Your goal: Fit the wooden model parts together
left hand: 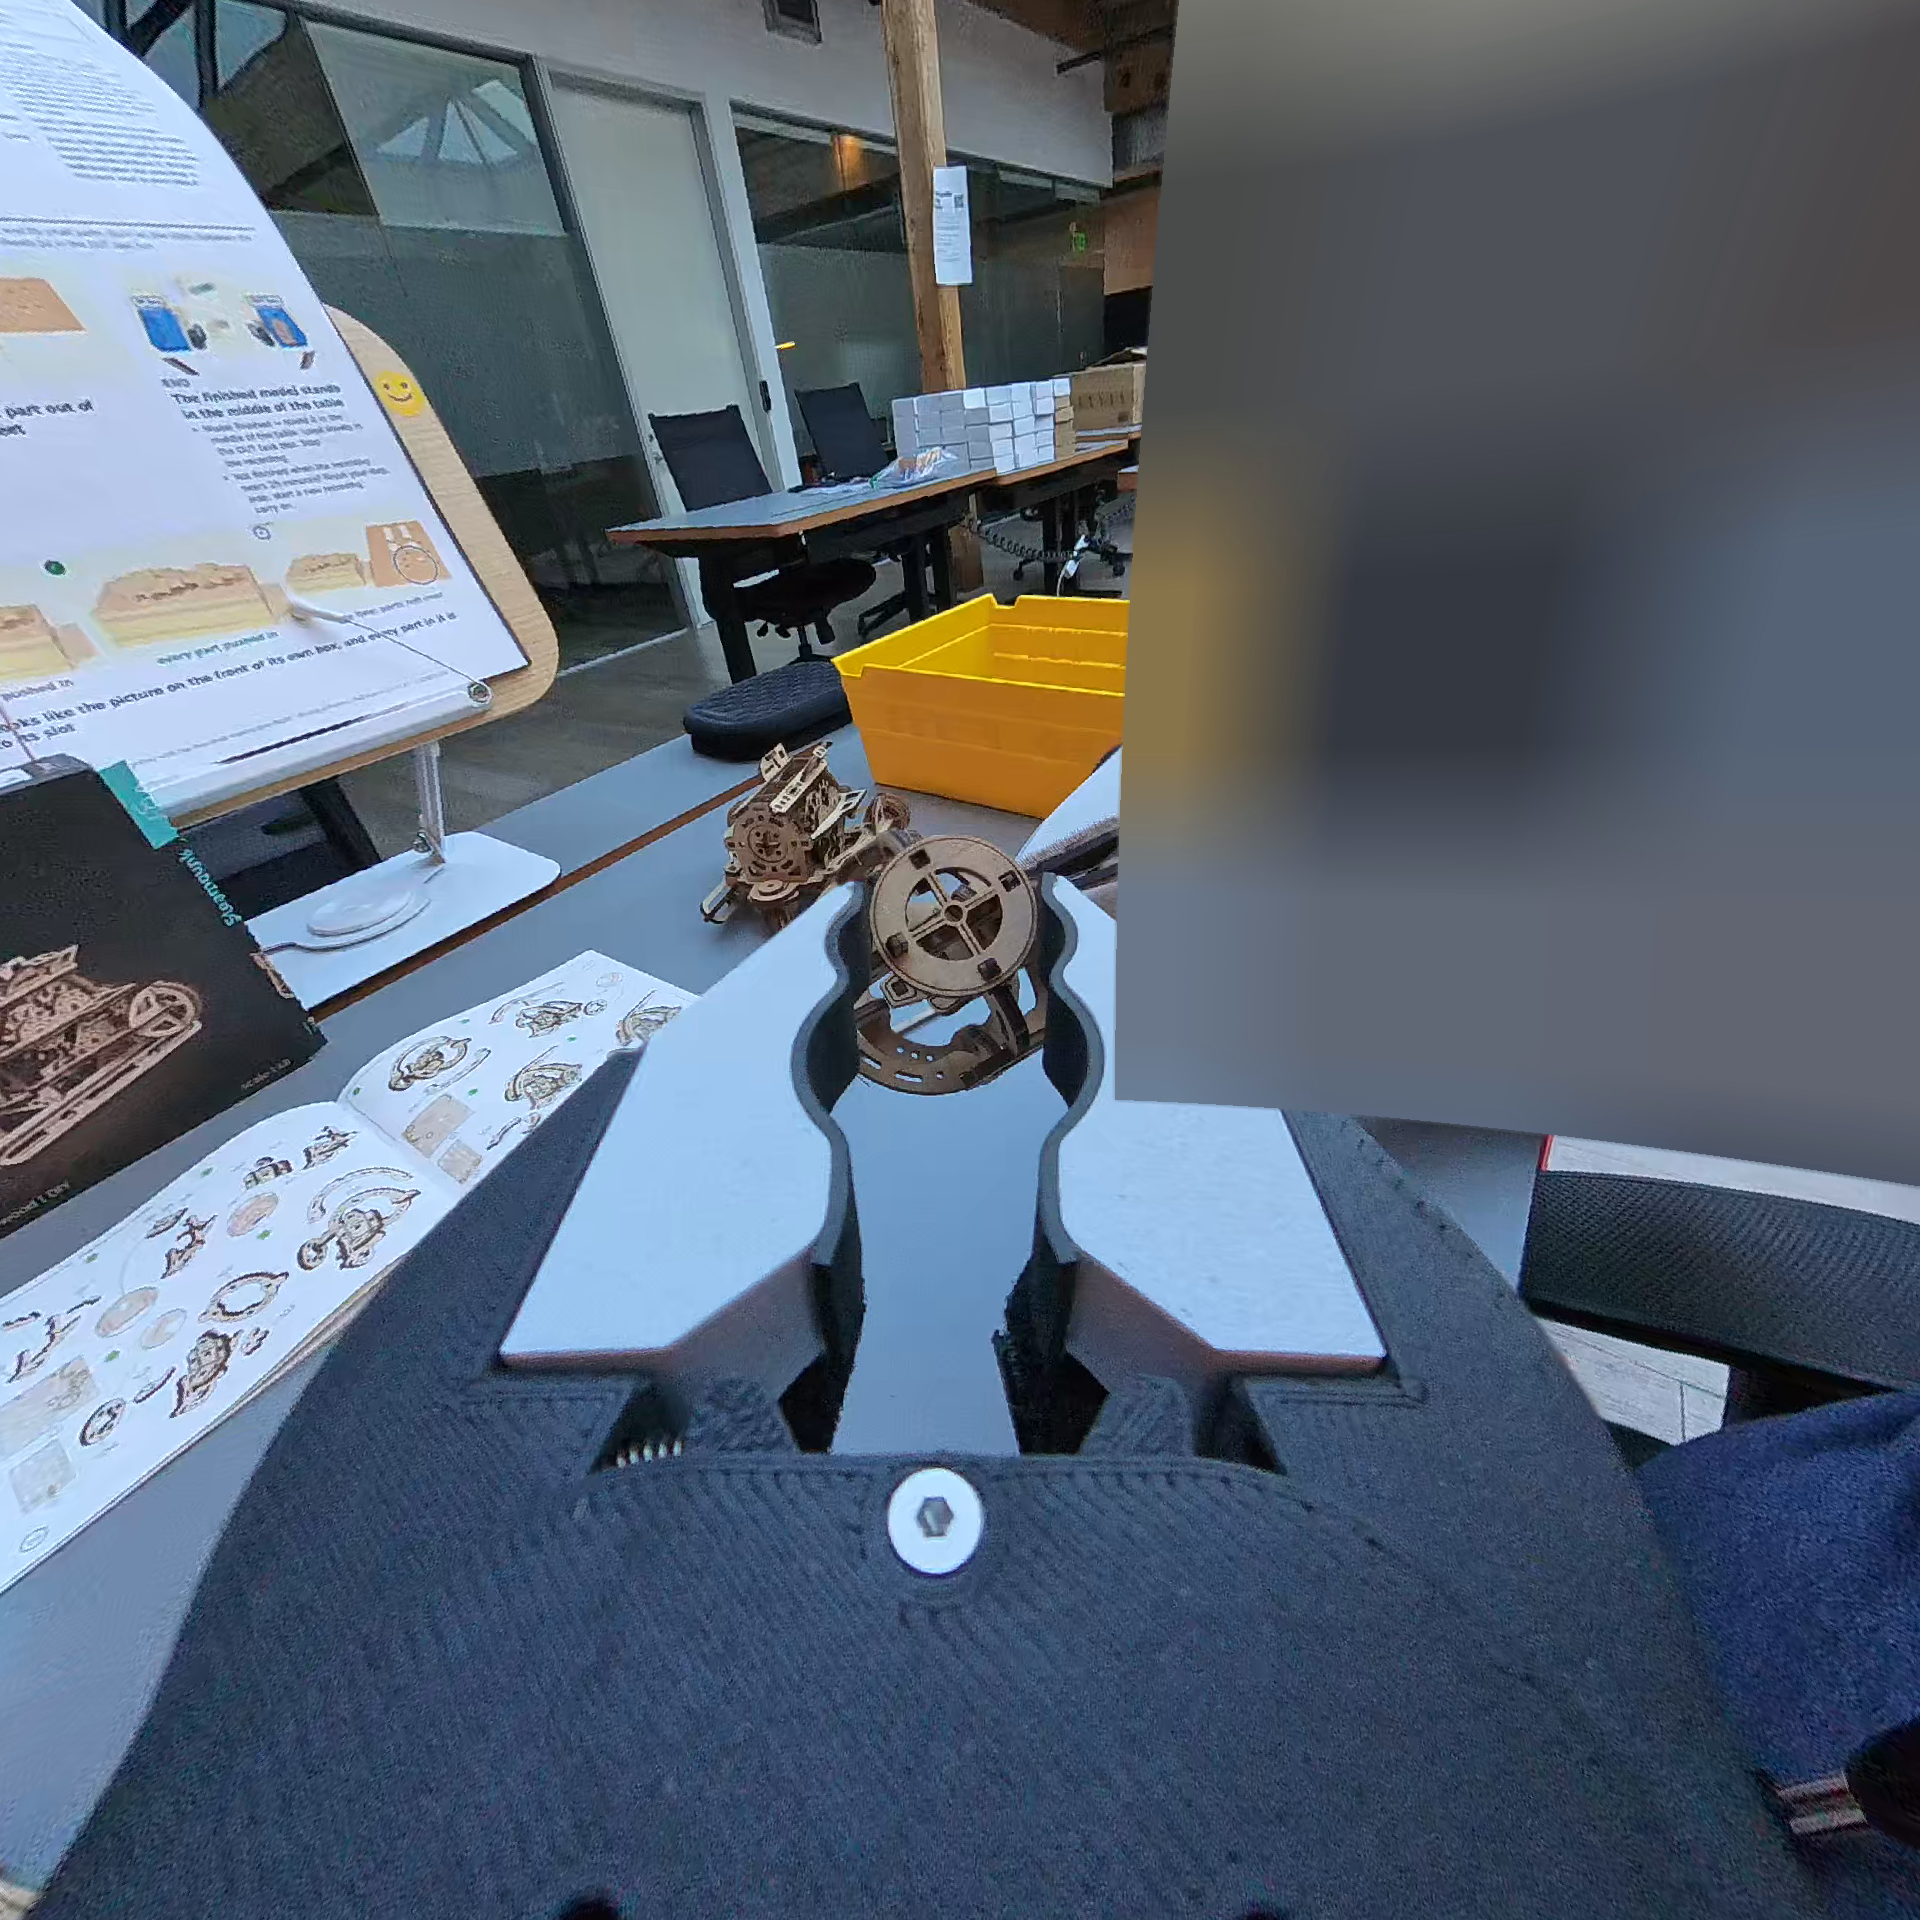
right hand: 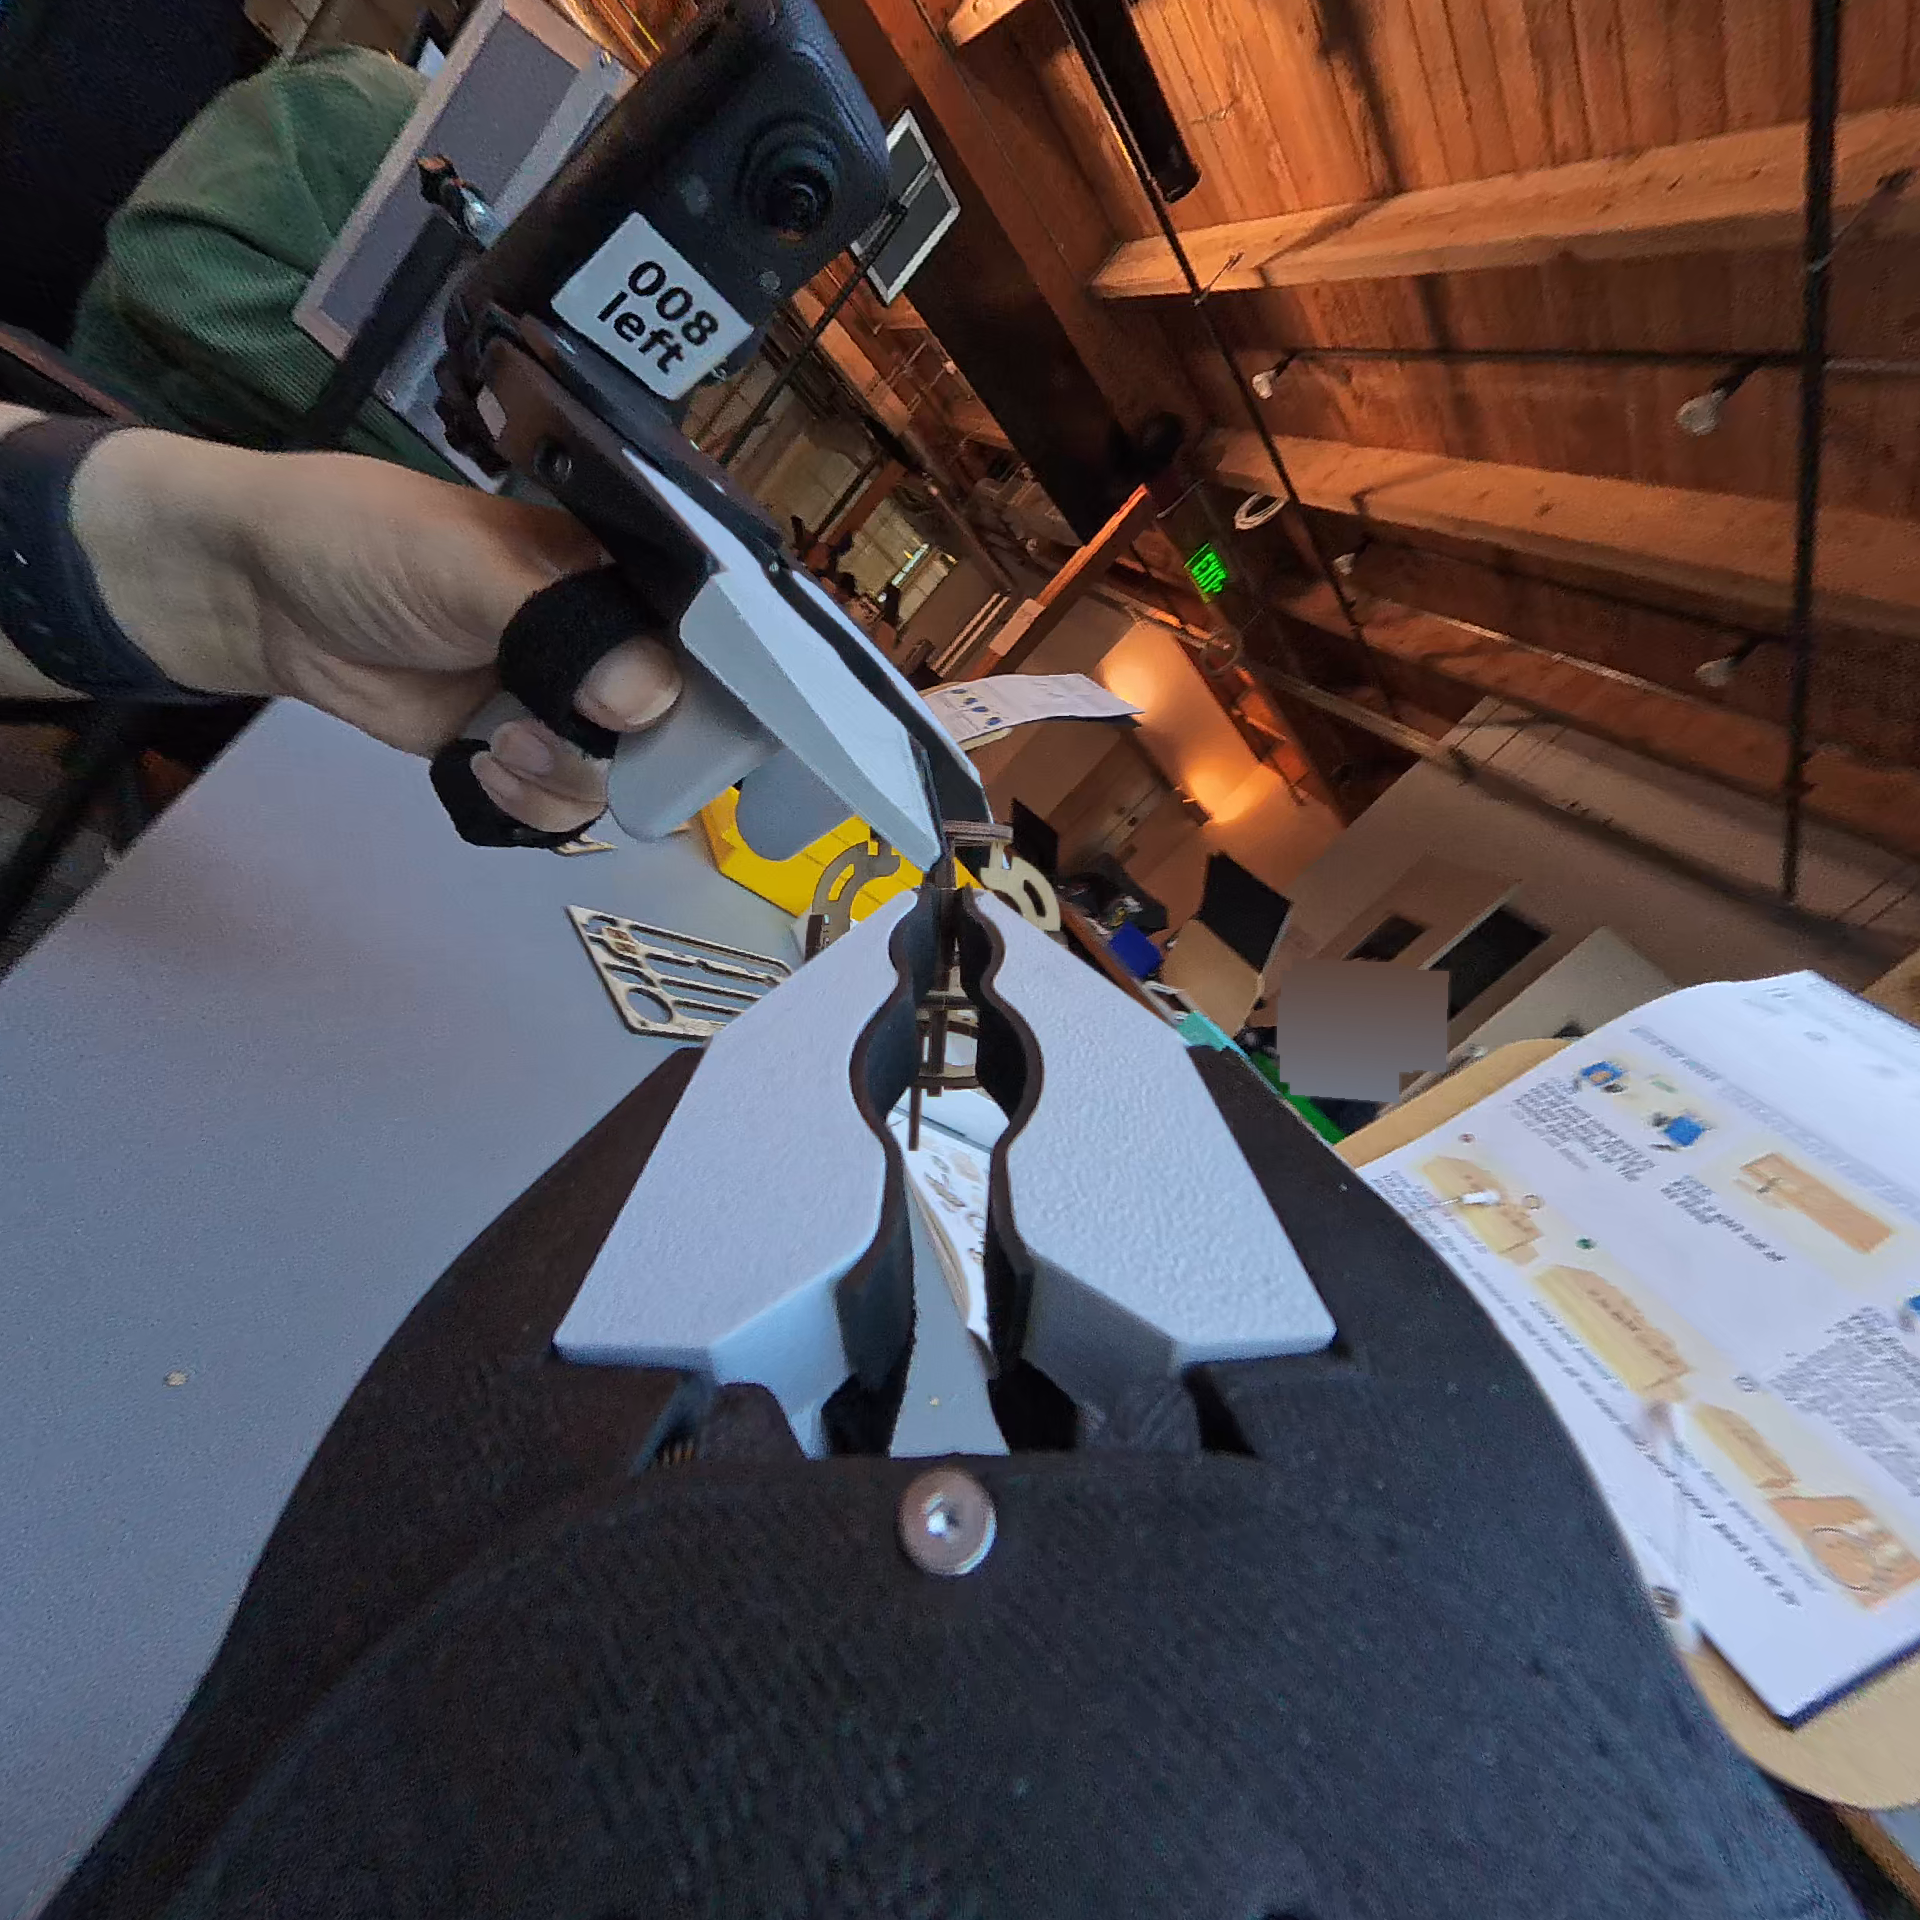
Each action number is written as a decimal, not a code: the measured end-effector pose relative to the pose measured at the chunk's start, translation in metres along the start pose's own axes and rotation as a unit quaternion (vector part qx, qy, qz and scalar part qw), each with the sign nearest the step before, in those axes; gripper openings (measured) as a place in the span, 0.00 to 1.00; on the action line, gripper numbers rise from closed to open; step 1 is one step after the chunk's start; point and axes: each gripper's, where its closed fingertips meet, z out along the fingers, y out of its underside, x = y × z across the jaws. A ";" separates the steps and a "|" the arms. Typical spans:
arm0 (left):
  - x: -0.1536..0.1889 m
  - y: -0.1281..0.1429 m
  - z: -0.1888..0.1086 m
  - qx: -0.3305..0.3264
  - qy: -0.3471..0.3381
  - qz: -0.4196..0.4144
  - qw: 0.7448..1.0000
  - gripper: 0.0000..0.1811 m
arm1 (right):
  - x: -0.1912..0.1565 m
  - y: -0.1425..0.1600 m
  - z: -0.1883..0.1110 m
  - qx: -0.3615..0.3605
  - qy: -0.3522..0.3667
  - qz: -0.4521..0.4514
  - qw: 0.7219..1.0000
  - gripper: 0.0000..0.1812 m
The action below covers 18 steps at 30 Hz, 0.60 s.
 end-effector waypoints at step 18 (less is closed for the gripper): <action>0.001 0.010 0.002 -0.023 0.006 0.017 1.000 0.16 | -0.006 0.011 0.005 -0.055 -0.011 -0.022 0.998 0.00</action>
